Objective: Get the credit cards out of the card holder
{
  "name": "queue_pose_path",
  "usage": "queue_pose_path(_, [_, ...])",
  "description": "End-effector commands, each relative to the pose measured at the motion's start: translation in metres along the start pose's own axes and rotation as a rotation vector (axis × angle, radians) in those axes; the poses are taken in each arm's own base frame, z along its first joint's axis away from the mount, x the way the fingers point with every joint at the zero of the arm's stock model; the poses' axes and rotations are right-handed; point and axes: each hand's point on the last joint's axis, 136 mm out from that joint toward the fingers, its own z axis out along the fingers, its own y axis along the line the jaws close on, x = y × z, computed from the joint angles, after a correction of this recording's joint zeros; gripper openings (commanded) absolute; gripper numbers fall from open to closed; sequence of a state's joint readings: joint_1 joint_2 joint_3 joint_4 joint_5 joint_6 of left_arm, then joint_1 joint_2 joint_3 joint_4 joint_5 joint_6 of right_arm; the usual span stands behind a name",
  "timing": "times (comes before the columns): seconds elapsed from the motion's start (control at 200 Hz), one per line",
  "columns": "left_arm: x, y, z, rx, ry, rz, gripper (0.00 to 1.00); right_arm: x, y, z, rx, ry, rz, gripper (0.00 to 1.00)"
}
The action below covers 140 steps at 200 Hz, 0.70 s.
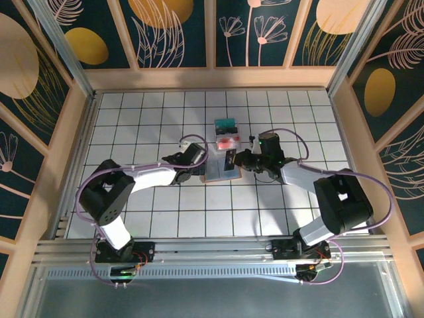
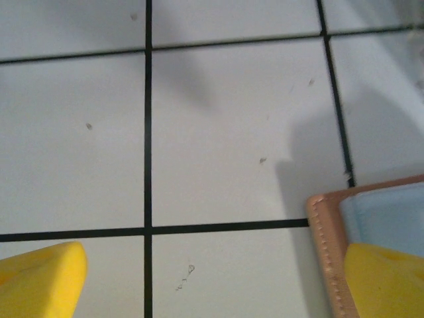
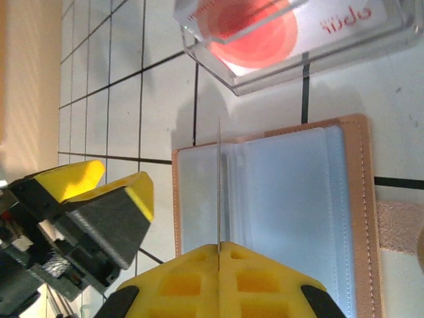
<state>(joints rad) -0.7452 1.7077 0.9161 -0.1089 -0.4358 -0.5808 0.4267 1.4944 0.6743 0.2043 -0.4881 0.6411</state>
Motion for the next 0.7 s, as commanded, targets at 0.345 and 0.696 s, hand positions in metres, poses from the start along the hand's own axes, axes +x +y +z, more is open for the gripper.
queue_pose_path(0.345, [-0.098, -0.069, -0.087, 0.504, -0.253, -0.203, 0.99, -0.049, 0.047, -0.057, -0.13, -0.264, -0.095, 0.0])
queue_pose_path(0.696, [-0.127, -0.116, -0.138, 0.95, -0.287, -0.225, 0.75, -0.058, 0.103, -0.094, -0.363, -0.332, -0.179, 0.0])
